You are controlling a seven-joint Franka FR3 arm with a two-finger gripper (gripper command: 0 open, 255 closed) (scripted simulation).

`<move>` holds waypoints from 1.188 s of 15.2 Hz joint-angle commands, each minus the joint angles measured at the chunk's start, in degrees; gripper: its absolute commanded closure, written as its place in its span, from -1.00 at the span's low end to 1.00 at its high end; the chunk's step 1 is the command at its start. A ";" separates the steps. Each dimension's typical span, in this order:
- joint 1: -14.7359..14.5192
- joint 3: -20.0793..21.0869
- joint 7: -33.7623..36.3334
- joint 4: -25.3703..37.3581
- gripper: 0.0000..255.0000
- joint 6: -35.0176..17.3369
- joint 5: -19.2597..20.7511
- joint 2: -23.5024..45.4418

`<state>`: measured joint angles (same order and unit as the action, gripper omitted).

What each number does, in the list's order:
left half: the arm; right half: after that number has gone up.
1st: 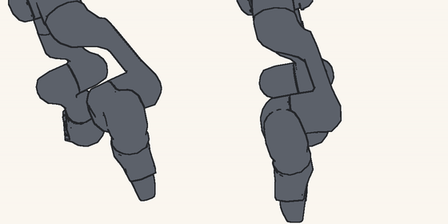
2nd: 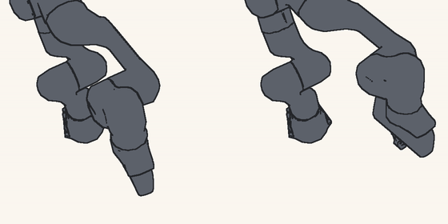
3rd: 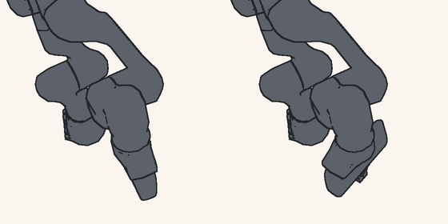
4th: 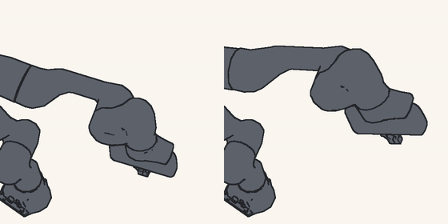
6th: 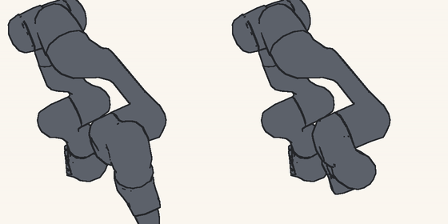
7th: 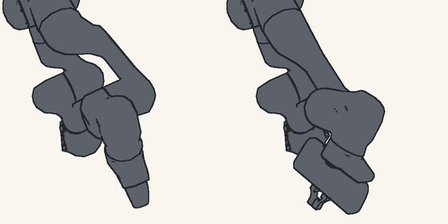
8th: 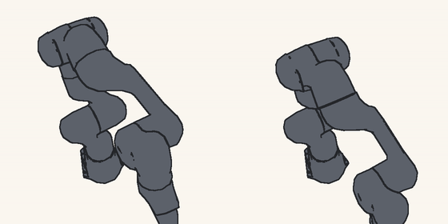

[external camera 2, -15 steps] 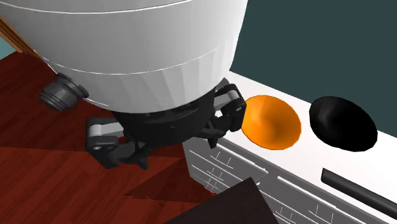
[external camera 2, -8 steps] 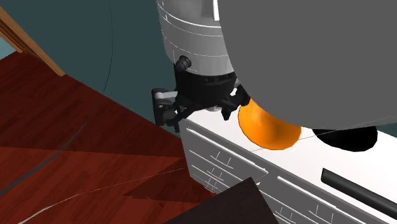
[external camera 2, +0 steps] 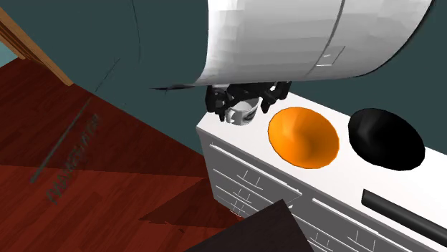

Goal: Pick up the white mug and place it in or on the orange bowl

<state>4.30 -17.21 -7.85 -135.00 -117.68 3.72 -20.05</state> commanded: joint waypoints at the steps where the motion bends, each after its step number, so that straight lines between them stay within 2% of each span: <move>1: 0.06 -1.61 -1.81 1.61 -1.00 -3.01 -1.01 4.16; 6: 0.33 -5.00 -7.10 7.18 -1.00 -8.59 -5.61 14.78; 11: 1.87 -6.77 -13.21 14.62 -1.00 -12.06 -12.48 25.96; 18: 2.17 -6.22 -14.69 13.41 -1.00 -16.04 -14.66 29.10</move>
<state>6.44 -23.53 -22.31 -121.43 -133.03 -10.55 8.48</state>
